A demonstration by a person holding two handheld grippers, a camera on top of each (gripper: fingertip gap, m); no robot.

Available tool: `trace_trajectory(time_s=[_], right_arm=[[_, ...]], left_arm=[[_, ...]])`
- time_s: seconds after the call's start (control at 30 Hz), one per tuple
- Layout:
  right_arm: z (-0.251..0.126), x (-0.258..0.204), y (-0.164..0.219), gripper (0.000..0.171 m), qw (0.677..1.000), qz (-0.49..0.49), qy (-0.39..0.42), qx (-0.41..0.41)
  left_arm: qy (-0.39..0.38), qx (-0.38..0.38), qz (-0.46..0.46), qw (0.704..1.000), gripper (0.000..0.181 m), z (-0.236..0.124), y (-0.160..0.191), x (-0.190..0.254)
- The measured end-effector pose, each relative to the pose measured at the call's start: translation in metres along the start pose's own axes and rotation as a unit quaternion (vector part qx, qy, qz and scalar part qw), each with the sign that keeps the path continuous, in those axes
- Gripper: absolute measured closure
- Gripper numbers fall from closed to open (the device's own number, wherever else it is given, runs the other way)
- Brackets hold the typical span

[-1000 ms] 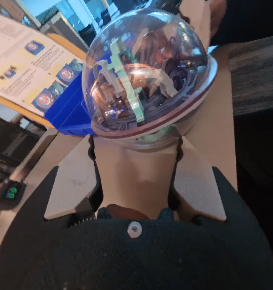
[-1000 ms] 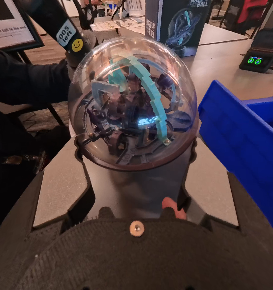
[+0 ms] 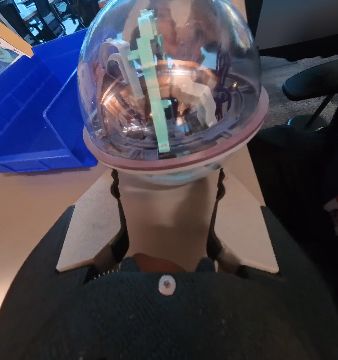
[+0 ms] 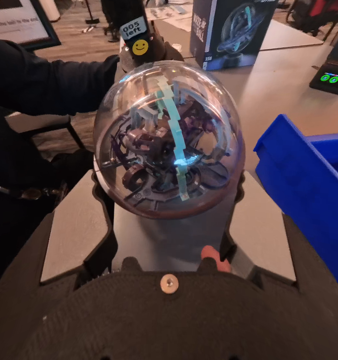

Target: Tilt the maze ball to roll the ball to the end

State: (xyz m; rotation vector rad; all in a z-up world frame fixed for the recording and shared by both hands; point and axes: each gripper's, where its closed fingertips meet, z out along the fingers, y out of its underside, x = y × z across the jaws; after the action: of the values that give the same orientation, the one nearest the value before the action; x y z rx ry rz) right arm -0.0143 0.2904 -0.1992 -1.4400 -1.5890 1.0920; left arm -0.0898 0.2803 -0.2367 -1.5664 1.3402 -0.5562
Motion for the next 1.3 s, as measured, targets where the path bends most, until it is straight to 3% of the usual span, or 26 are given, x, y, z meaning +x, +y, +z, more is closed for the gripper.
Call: trace_trajectory(time_s=[0.4,0.77,0.9,1.1,1.3], right_arm=[[0.013,0.000,0.005,0.037,0.999,0.040,0.009,-0.005],[0.011,-0.006,0.006,0.041,0.995,0.076,0.068,-0.022],[0.006,-0.007,0.003,0.046,0.994,0.079,0.073,-0.024],[0.004,0.005,-0.004,0.034,0.997,0.020,0.065,-0.026],[0.019,0.007,0.001,0.034,0.999,0.014,0.019,-0.039]], left_arm=[[-0.040,0.005,-0.002,0.999,0.068,0.002,-0.003,-0.001],[-0.090,0.034,-0.004,0.995,0.070,-0.018,-0.010,0.002],[-0.080,0.034,-0.003,0.996,0.073,-0.021,-0.008,0.000],[-0.042,0.033,-0.010,0.999,0.076,-0.016,-0.003,-0.003],[-0.024,0.029,-0.008,0.999,0.078,-0.013,-0.002,-0.006]])
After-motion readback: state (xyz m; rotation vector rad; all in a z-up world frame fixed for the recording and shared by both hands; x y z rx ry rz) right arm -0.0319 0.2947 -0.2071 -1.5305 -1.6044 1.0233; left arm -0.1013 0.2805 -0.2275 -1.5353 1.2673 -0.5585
